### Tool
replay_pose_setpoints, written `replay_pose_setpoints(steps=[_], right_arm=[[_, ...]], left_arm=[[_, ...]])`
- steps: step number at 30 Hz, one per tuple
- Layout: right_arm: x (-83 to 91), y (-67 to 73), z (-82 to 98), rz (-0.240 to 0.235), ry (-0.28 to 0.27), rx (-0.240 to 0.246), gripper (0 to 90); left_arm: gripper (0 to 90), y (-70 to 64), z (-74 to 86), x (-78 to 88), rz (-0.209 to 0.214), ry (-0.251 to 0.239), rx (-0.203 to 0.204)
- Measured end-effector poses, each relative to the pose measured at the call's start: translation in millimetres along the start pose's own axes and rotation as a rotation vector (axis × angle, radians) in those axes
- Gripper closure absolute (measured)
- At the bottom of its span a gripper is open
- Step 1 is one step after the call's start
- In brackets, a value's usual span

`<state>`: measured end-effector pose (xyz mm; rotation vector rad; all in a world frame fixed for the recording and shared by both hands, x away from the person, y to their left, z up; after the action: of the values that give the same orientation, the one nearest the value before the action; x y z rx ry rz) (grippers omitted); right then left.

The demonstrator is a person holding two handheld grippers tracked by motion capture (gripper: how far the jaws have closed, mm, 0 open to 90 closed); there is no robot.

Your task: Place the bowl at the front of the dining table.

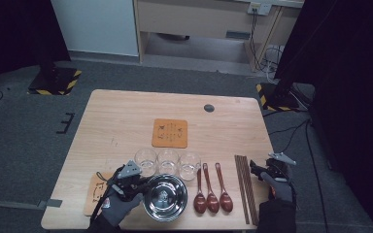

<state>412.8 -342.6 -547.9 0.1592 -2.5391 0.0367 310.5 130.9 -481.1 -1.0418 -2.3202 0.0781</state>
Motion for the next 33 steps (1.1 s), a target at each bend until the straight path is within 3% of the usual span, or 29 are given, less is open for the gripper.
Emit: replay_pose_setpoints(steps=[21,22,23,33], right_arm=[[-4.6,-1.3,1.7,-0.022,0.087,0.002,8.3],[-4.7,-1.4,1.7,-0.022,0.088,0.002,8.3],[-4.8,-1.3,1.7,-0.023,0.090,0.000,8.0],[-6.4,0.1,1.6,-0.022,0.101,0.023,5.0]], left_arm=[[82.6,-4.4,-25.5,15.9,0.008,-0.086,-0.019],[82.6,-3.5,-28.0,15.2,0.011,-0.103,-0.036],[82.6,-4.8,-29.0,16.0,0.010,-0.095,-0.020],[82.6,-7.5,-42.9,13.6,0.009,-0.109,-0.037]])
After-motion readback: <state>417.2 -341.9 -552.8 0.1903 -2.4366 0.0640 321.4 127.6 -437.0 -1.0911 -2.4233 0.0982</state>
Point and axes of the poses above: each handheld gripper's, and its own axes: x roughly backward along the jaws, z roughly out of its underside, y roughly to its left, the point moved 2 cm from there along -x, roughly forward along the jaws, and after that the axes turned 4 degrees about -y, right-handed, at the moved point
